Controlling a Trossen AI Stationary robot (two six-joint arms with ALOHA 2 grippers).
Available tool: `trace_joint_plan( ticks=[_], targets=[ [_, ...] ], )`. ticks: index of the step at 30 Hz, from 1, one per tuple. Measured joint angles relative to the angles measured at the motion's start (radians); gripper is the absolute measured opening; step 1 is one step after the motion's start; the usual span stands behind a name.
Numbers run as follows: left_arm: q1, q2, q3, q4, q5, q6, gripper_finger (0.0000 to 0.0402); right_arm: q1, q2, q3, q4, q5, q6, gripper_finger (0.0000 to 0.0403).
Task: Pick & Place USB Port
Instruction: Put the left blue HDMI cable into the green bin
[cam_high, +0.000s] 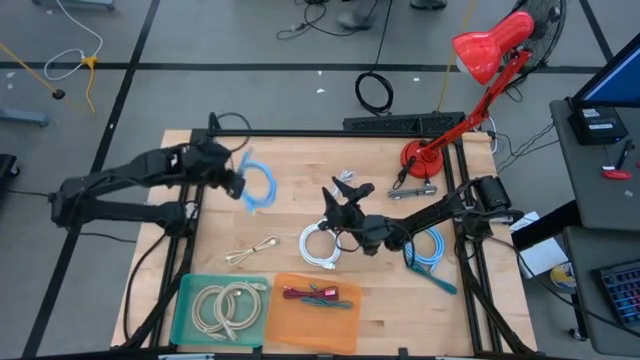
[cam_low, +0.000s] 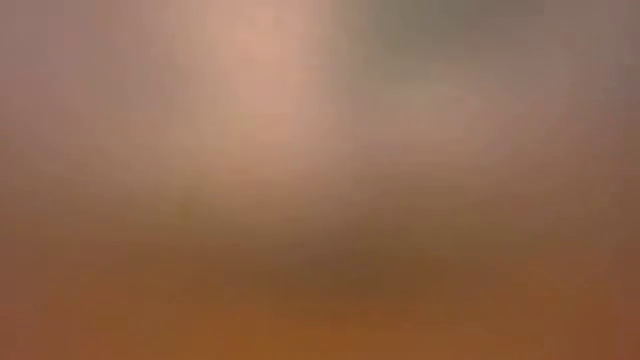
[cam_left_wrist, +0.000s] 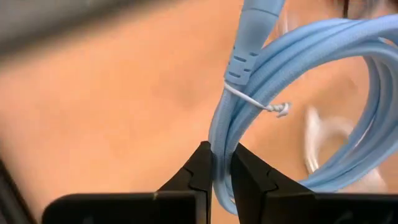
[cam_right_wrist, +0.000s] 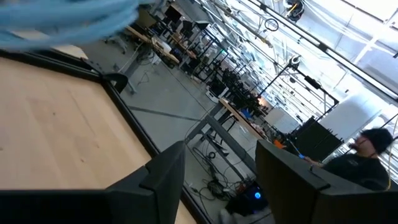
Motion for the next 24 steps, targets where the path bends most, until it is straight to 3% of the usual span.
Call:
trace_joint_plan(
  ticks=[4, 10, 17, 24],
  targets=[
    [-0.047, 0.064, 0.078, -0.243, 0.18, -0.167, 0.0035, -0.013, 0.0, -0.032, 0.0, -0.001, 0.03, 0.0187],
    [-0.233, 0.084, 0.174, -0.534, 0.272, -0.49, 0.0035, -0.034, 0.0, -0.092, 0.008, -0.001, 0.094, 0.0187],
    [-0.625, 0.093, 0.191, -0.527, 0.278, -0.926, 0.0035, -0.039, 0.0, -0.134, 0.069, -0.001, 0.112, 0.0187],
    [-1.008, 0.228, 0.191, -0.416, 0.202, -1.3, 0.0035, -0.039, 0.0, -0.144, 0.098, -0.006, 0.109, 0.0187]
  ],
)
